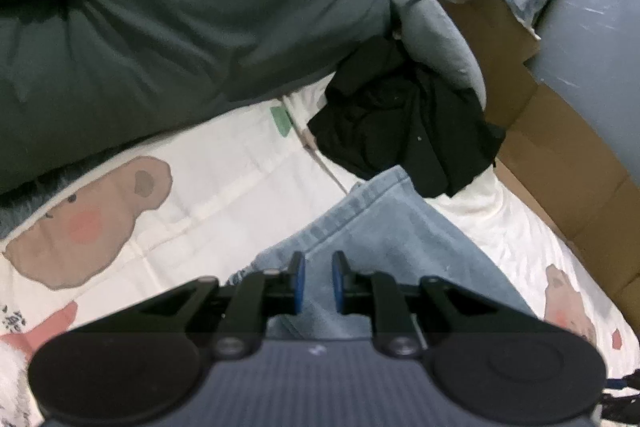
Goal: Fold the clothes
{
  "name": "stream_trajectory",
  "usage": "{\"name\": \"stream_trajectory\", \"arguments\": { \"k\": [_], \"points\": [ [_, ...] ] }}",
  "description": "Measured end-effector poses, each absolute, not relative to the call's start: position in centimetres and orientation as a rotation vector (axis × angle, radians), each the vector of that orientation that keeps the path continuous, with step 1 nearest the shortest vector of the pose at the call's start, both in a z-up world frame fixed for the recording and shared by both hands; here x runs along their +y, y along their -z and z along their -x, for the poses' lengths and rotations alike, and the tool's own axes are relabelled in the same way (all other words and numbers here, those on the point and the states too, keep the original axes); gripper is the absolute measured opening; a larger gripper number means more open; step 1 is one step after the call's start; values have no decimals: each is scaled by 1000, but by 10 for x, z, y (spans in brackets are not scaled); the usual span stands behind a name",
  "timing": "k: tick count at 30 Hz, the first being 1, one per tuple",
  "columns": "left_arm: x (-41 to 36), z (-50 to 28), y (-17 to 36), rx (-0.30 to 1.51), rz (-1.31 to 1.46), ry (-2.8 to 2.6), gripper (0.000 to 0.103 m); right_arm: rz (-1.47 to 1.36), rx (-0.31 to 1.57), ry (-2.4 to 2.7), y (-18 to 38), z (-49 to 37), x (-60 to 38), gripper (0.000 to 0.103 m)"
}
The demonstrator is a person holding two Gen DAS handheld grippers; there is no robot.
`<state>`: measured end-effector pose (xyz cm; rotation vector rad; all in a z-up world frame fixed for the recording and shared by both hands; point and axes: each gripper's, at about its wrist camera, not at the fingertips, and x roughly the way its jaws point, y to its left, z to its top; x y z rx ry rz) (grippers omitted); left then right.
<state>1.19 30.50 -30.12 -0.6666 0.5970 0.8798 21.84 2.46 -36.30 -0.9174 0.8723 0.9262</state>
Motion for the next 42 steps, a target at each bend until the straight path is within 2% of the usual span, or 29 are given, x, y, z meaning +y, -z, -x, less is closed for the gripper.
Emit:
{"name": "stream_trajectory", "arguments": {
  "k": [1,2,5,6,7,12,17,19,21,26,42],
  "points": [
    [304,-12,300,591,658,-886,14,901,876,-904,360,-218,22,37],
    [304,-13,298,585,654,-890,14,880,881,-881,357,-217,19,29],
    [304,-15,297,568,663,-888,14,751,924,-808,348,-216,14,25],
    [304,-15,296,563,669,-884,14,694,944,-788,345,-216,13,17],
    [304,-16,296,559,676,-876,14,647,962,-771,344,-215,12,14],
    [301,-23,295,558,672,-831,14,589,1017,-740,357,-211,20,14],
    [305,-26,317,634,669,-774,17,520,1066,-699,372,-227,21,11],
    [311,-22,327,668,684,-798,16,494,1083,-684,378,-233,22,11],
    [313,-17,330,668,684,-813,9,485,1084,-689,378,-234,20,10],
    [320,-12,340,659,733,-814,9,448,1095,-670,376,-231,15,11],
    [330,-10,348,634,757,-794,5,570,1200,-811,374,-143,-15,10]
  ]
}}
